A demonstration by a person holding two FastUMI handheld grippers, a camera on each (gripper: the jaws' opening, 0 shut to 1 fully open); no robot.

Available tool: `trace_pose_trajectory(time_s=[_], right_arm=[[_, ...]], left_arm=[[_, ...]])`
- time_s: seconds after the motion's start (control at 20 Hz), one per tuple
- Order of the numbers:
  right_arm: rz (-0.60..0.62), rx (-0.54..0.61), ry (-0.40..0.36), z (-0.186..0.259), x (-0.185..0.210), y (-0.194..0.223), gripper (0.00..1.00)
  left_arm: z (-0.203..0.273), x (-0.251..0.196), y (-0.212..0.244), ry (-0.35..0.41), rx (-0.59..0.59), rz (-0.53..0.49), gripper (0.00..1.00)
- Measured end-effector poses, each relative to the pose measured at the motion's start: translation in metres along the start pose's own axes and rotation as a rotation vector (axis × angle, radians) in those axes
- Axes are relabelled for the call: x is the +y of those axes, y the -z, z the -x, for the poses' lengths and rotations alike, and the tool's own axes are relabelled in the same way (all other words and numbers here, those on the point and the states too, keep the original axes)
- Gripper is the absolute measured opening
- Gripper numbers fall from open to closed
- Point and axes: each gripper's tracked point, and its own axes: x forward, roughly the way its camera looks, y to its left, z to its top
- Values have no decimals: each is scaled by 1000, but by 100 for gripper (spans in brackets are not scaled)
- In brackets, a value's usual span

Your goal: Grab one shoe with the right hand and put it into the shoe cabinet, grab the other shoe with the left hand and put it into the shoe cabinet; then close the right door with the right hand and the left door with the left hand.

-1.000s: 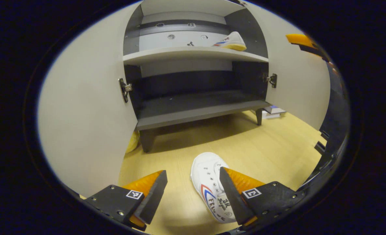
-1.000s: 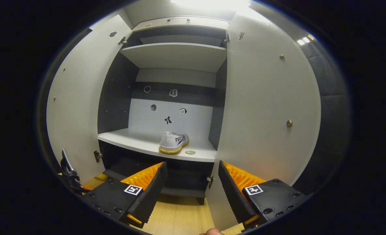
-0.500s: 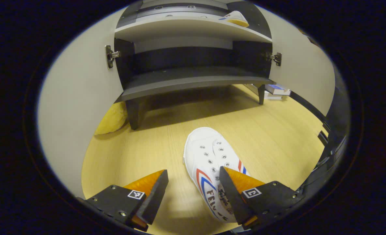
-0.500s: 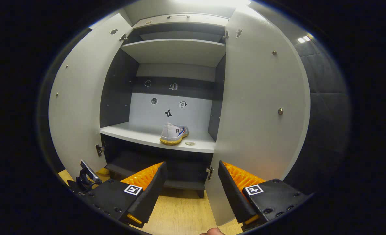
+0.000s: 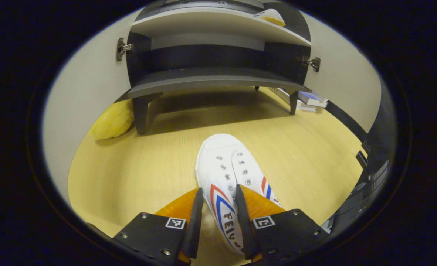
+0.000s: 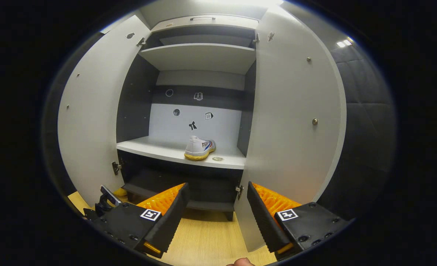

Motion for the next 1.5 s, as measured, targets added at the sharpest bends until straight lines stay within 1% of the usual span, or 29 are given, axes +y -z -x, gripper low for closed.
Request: trace_pose_trajectory(time_s=[0.05, 0.1, 0.15, 0.2, 0.25, 0.3, 0.35, 0.4, 0.45, 0.55, 0.7, 0.8, 0.95, 1.2, 1.3, 1.45, 1.5], right_arm=[[-3, -1, -1, 1, 0, 0, 97], [-5, 0, -4, 1, 1, 1, 97], [-7, 1, -6, 1, 2, 1, 98], [-8, 2, -8, 2, 2, 1, 97], [-10, 1, -13, 3, 3, 1, 97], [-10, 0, -16, 4, 4, 1, 97], [-8, -2, -19, 5, 5, 1, 98], [-5, -5, -21, 6, 5, 0, 97], [-2, -8, -23, 7, 6, -1, 98], [3, -13, -28, 9, 6, -2, 97], [6, -18, -25, 11, 2, -4, 98], [-2, -18, -27, 12, 1, -4, 98], [-3, -22, -26, 12, -1, -5, 97], [-8, -34, -34, 14, -3, -8, 96], [-15, -34, -38, 13, -3, -8, 98], [-21, -36, -43, 13, -5, -8, 97], [-26, -37, -48, 14, -4, -8, 98]], left_arm=[[1, -1, -1, -2, 3, -6, 53], [0, -2, 0, 3, 4, -9, 47], [-1, 0, 0, 4, -1, -5, 46], [1, 2, -1, 0, -1, -2, 39], [2, 3, -1, 4, -13, 19, 34], [0, 2, 1, 5, -15, 37, 24], [3, 7, -1, -16, -30, 45, 25], [2, 7, -1, -26, -40, 59, 11], [4, 6, -3, -35, -57, 47, 3], [7, 7, -10, -46, -90, 23, 2], [12, 9, -22, -37, -124, 28, 0], [19, 10, -34, -40, -148, 15, 1], [36, 7, -59, -36, -202, 28, 1], [77, 4, -124, -25, -325, 38, 1], [93, 3, -150, -23, -374, 46, 1], [116, 0, -192, -18, -453, 35, 1], [122, 3, -204, -16, -483, 33, 3]])
